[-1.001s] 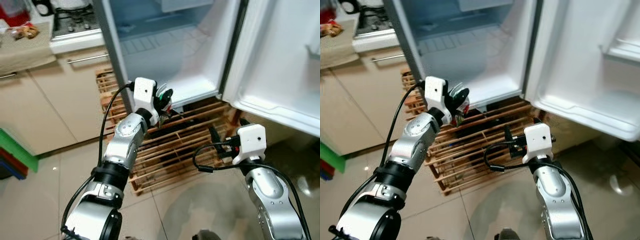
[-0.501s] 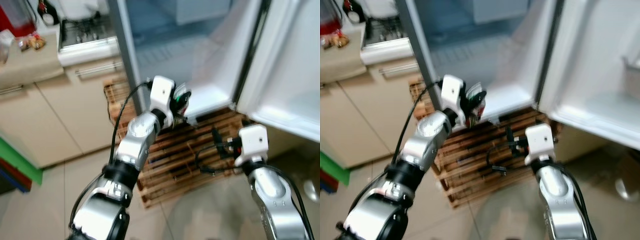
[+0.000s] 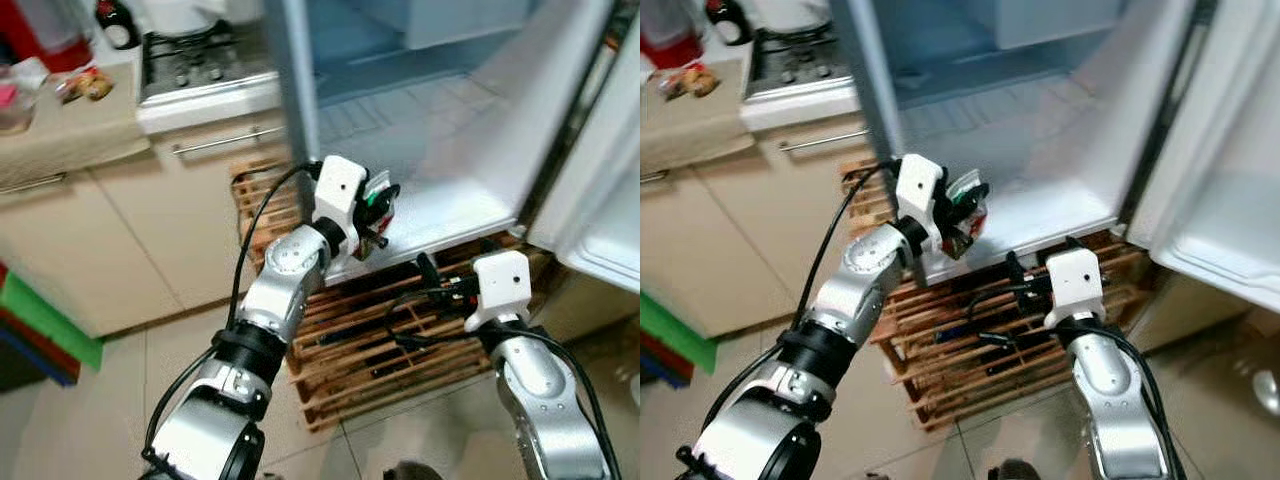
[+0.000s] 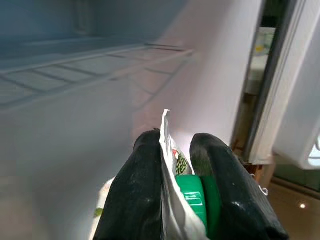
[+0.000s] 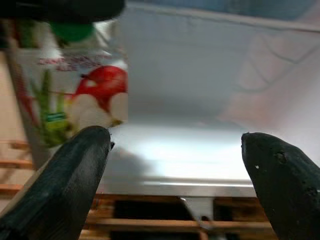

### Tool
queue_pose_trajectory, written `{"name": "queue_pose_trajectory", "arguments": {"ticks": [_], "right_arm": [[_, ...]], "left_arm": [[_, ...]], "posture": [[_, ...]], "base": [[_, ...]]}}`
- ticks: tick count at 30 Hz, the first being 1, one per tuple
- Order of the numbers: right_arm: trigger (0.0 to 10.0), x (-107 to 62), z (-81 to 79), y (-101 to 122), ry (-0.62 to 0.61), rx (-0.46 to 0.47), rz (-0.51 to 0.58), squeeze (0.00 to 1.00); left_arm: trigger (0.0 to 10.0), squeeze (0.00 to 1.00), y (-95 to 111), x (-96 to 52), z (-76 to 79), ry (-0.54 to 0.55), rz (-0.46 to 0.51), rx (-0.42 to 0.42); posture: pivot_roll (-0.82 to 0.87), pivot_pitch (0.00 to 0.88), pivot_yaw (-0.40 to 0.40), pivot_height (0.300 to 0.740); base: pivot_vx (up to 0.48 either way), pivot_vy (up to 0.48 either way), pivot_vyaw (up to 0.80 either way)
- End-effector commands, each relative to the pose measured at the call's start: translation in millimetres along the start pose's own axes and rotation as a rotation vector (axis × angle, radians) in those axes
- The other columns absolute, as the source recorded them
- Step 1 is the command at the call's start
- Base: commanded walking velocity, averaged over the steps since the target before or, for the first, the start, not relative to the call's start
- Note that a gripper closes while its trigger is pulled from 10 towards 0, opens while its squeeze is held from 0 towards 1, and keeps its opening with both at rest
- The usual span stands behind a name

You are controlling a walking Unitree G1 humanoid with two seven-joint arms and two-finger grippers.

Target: Restocking fridge

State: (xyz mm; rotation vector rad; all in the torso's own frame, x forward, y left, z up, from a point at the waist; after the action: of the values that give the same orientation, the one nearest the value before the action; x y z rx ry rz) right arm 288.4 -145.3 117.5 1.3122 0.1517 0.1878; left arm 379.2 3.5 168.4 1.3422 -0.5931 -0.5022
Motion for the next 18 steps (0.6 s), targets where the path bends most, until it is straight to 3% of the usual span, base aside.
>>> {"name": "queue_pose_trajectory", "arguments": {"ticks": [1,10,17,18], "right_arm": [[10.0,0.0,8.1,-1,-0.015,-0.018,-0.001,0.07],[10.0,1.4,7.8,-2,-0.013,-0.02,-0.002,0.07],[10.0,1.4,6.2,-3,-0.006,-0.017,0.0,0.07],[10.0,0.3,5.6,-3,0.0,-0.016,-0.001,0.07]], "left_arm": [[10.0,0.0,6,2.5,-0.7,0.006,0.011,0.002],[10.0,0.0,4,2.8,-3.6,0.02,-0.003,-0.02],[10.0,0.0,3,1.5,-10.0,0.085,0.008,-0.124],[10.0,0.0,1,-0.2,-12.7,0.124,0.012,-0.193]], "posture": [[-0.17,0.0,0.104,0.711],[-0.17,0.0,0.107,0.711],[-0.17,0.0,0.107,0.711],[-0.16,0.0,0.103,0.711]], "base": [[0.386,-0.277,0.0],[0.425,-0.057,0.0],[0.461,0.0,0.0],[0.0,0.0,0.0]]}}
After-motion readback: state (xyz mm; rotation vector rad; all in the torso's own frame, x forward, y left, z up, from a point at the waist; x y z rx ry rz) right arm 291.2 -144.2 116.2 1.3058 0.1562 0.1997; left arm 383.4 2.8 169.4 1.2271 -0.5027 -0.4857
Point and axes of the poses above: a point about 5 cm out from each wrist's last joint towards the gripper, its own x axis pointing out of the wrist towards the gripper, its own y axis along the axis of the wrist's last joint, z = x × y, the point moved 4 cm from there along x, pointing out of the wrist towards the gripper, and after that the axes turned 4 degrees about -x, right-handed, at the moved point
